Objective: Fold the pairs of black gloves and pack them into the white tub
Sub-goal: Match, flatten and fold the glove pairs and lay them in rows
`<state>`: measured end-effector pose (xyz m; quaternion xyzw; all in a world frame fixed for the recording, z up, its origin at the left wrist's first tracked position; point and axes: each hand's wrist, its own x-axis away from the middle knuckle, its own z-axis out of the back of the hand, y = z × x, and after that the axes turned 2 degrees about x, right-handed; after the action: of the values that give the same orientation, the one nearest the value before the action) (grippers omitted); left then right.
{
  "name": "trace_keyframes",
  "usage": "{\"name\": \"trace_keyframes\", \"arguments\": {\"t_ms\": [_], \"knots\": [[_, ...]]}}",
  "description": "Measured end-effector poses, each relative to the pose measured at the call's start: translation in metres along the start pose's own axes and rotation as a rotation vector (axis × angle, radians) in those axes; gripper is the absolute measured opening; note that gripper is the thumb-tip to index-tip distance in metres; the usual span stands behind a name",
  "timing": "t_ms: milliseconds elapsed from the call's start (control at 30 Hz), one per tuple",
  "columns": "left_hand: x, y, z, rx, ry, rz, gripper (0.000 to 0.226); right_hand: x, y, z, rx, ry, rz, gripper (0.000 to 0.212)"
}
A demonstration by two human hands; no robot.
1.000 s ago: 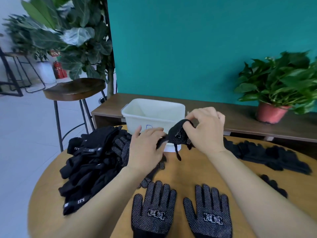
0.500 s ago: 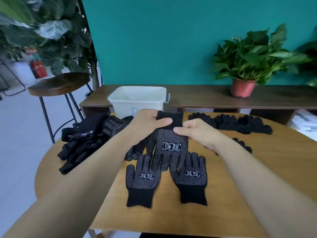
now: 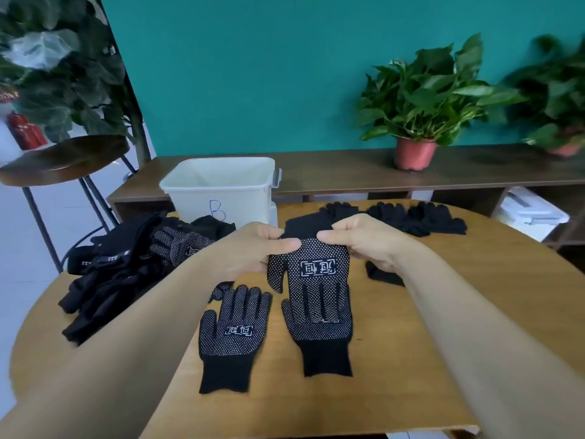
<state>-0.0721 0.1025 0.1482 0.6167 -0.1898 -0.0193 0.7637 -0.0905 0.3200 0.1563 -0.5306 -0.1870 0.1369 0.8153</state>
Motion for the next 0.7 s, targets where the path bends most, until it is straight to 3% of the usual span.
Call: {"name": "trace_keyframes", "arguments": {"t_ms": [167,367,533,700], "knots": [[-0.035,-0.002,0.001,-0.040,-0.004,-0.019,0.018,-0.024,0.015,0.017,0.010,0.019,-0.029,0.029],[-0.092,-0.010,0.003,-0.272,0.145,-0.101,0.040,-0.064,0.036,0.033,0.021,0.066,-0.088,0.029],[-0.120,-0.002,0.003,-0.338,0.202,-0.221,0.037,-0.089,0.039,0.046,0.045,0.146,-0.059,0.026],[-0.110,-0.025,-0.006,-0.392,0.160,-0.230,0.046,-0.083,0.071,0.034,0.079,0.116,-0.097,0.032]]}}
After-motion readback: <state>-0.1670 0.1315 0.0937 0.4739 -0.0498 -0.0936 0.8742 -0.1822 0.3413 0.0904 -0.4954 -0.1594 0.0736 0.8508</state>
